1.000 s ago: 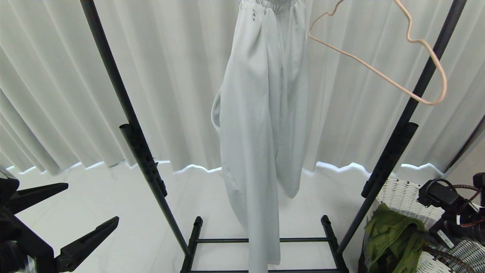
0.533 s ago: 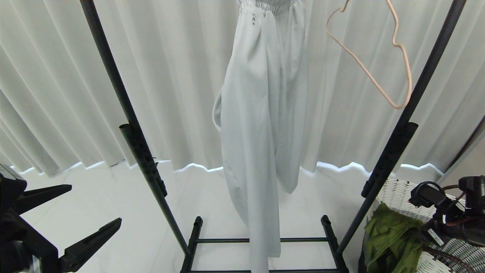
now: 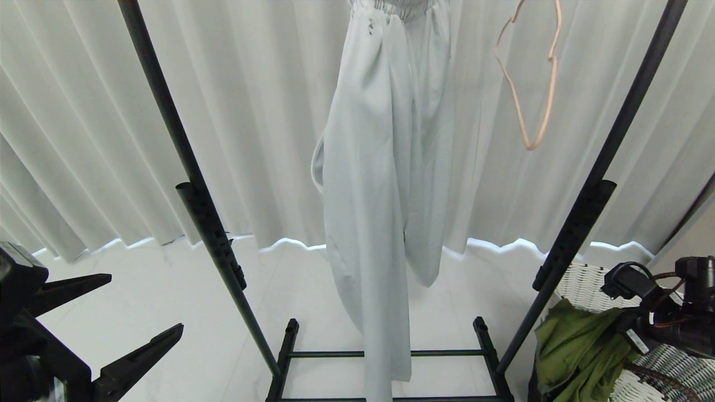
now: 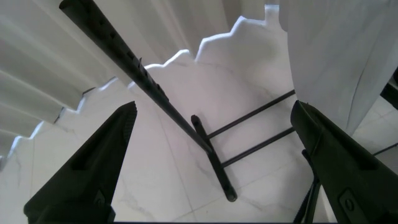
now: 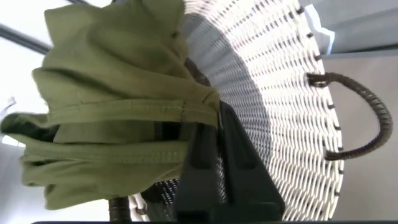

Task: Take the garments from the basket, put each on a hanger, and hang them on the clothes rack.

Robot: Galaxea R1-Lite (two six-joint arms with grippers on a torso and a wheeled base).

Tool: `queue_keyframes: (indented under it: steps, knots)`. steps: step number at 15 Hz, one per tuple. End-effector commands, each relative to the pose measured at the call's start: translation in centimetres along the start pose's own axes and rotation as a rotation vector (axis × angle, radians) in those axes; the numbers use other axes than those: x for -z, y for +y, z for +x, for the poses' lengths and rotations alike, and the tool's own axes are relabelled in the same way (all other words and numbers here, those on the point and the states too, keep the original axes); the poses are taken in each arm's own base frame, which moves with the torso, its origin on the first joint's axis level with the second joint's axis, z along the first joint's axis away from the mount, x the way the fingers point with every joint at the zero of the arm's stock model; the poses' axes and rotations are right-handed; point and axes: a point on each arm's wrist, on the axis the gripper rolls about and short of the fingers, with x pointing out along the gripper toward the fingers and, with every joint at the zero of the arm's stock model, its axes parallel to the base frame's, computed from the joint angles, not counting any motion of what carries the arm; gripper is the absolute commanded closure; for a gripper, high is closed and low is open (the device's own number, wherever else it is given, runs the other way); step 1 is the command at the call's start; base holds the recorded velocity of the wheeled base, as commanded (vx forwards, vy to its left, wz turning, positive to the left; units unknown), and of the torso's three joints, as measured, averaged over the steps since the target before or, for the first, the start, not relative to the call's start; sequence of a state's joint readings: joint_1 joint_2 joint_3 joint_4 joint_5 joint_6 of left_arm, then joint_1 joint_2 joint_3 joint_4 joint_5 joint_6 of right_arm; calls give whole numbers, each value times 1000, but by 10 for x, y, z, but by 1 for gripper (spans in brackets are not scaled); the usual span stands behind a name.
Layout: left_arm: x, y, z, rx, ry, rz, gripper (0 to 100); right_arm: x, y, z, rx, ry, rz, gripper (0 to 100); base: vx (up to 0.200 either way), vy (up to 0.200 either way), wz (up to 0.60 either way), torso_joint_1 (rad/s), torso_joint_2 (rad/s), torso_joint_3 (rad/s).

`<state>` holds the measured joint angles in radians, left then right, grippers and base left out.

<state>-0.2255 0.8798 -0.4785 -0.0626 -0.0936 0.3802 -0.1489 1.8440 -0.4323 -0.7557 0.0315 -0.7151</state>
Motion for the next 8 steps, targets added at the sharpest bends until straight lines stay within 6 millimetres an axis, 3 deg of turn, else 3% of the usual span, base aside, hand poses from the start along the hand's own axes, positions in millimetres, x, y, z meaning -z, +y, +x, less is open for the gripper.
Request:
queue_keyframes:
  steps: [1,4,7,8]
  knots:
    - [2,-1,1,3,7,-1,0,-13,-7,-16,47,-68,5,100,0,0,0,0,0,0]
    - [7,-3,1,7,26,-1,0,-56,-23,-55,103,-226,41,100,0,0,0,0,0,0]
    - [8,-3,2,7,30,-1,0,-84,-31,-105,106,-306,19,100,0,0,0,0,0,0]
    - [8,-3,2,7,30,-1,0,-93,-33,-124,105,-335,11,100,-200,0,0,2,2,2]
